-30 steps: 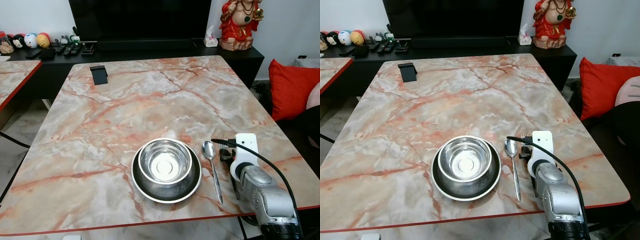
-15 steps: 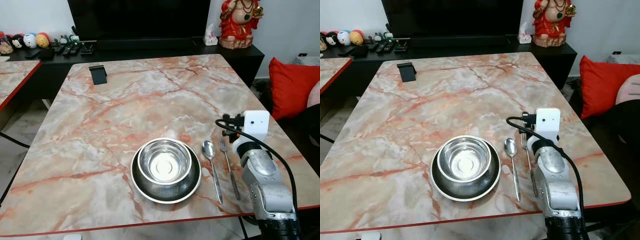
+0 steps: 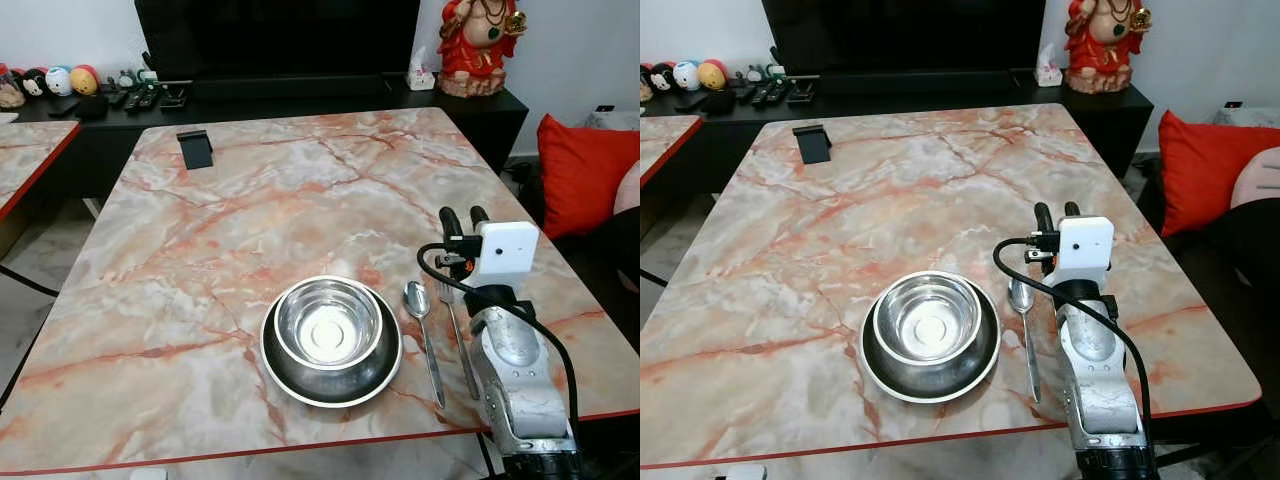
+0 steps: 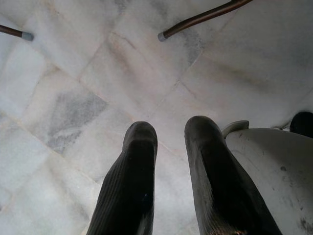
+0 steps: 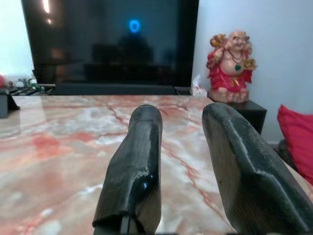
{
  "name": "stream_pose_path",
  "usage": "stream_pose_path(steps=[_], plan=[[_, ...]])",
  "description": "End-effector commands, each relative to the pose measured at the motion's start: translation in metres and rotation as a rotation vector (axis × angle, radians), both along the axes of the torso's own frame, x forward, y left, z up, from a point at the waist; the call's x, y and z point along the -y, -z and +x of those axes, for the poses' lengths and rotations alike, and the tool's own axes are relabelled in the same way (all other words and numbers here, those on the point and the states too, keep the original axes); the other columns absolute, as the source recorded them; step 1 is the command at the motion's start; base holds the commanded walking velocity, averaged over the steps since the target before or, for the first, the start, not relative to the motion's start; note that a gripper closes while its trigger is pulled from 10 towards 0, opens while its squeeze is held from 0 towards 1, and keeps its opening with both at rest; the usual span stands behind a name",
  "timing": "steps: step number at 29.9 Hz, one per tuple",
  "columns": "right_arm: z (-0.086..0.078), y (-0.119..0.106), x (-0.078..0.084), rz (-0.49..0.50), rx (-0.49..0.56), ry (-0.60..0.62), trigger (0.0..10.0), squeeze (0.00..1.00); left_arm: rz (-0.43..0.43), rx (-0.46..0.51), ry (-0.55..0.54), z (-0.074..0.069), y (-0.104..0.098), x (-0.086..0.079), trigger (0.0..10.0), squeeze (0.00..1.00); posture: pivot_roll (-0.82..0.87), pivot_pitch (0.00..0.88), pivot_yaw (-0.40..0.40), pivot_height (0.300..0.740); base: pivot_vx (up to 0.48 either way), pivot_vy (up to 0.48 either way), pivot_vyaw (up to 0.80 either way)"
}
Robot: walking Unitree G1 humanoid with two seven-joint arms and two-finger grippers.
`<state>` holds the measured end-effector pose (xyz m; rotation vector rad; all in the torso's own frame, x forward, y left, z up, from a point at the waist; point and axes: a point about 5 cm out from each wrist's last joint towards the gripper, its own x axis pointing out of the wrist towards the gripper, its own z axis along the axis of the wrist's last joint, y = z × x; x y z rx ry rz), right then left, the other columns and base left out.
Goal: Setting the table
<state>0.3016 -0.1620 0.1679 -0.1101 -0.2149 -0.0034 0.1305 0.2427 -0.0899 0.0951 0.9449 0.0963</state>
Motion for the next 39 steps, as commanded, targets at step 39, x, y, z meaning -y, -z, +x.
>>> stream_pose_path(steps=[39], plan=[[0.005, -0.02, -0.017, -0.04, 0.106, -0.058, 10.0, 0.0, -0.022, -0.03, -0.072, -0.015, 0.004, -0.005, 10.0, 0.0, -0.08, 0.0, 0.008, 0.707, 0.0, 0.163, 0.0]])
